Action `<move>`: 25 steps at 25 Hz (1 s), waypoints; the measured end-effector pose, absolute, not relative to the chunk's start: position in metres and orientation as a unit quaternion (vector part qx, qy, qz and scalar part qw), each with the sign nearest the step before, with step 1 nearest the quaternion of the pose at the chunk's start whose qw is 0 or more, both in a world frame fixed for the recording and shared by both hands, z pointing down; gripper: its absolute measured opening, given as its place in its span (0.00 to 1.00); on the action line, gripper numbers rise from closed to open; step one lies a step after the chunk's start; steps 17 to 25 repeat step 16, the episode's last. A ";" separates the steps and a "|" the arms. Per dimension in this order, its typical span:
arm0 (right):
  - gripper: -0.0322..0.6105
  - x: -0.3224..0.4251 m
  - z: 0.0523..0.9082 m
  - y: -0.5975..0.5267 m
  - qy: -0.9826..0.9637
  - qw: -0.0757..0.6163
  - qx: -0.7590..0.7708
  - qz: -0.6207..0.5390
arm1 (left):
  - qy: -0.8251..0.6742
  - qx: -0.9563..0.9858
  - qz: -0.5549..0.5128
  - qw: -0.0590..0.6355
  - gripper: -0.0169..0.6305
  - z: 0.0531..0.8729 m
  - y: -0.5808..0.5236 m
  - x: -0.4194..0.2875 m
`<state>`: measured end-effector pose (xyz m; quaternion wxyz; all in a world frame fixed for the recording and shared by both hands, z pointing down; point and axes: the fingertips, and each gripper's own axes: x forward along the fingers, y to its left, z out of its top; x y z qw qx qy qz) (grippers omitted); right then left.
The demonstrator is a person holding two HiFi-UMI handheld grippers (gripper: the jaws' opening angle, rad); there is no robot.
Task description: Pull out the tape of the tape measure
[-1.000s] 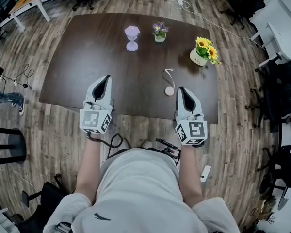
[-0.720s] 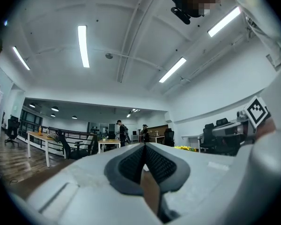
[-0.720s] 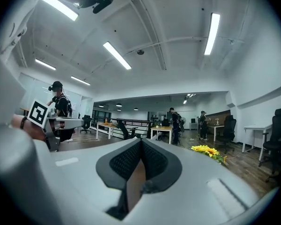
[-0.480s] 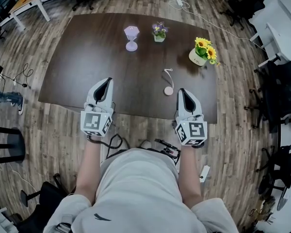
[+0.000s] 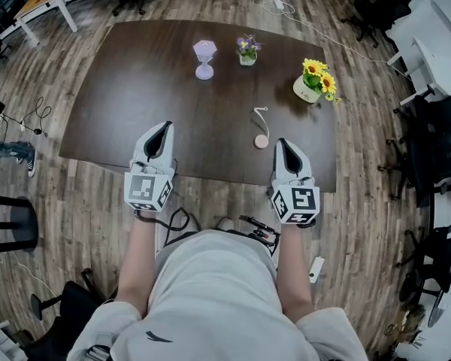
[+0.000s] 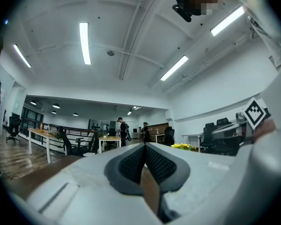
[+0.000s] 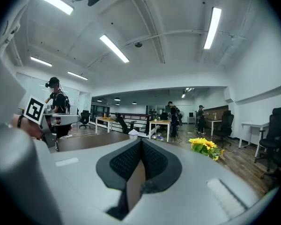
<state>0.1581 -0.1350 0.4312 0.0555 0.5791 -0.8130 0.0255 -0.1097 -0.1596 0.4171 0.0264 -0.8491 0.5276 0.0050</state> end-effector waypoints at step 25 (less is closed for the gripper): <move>0.05 0.159 0.433 -0.137 -0.814 0.055 0.578 0.031 | 0.531 -0.847 0.003 0.014 0.04 0.425 -0.162 -0.113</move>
